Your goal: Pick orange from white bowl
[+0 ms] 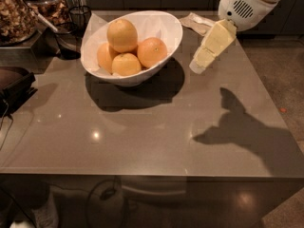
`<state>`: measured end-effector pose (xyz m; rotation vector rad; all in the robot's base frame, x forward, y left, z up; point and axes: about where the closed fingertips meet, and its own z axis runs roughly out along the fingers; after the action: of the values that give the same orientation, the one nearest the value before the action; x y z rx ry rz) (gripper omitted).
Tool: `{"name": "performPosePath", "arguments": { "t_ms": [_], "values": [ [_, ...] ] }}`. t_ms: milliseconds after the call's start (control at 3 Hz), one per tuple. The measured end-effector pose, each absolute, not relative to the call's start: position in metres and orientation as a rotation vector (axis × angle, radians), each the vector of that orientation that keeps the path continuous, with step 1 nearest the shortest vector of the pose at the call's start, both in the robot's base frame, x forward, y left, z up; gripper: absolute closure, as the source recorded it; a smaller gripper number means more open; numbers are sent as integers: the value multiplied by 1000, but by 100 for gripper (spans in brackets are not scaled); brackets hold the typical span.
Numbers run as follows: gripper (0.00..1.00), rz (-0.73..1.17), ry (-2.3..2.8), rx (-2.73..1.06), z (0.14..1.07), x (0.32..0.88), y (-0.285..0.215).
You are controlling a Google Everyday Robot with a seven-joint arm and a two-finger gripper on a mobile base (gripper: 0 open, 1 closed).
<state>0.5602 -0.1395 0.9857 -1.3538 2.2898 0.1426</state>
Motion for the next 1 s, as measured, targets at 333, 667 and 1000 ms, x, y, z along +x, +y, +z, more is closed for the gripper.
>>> {"name": "performPosePath", "arguments": {
  "t_ms": [333,667,1000],
  "values": [
    [0,159,2289,-1309,983,571,-127],
    [0,234,2256,-1314,981,600,-93],
    [0,259,2234,-1366,977,628,-59]
  ]
}}
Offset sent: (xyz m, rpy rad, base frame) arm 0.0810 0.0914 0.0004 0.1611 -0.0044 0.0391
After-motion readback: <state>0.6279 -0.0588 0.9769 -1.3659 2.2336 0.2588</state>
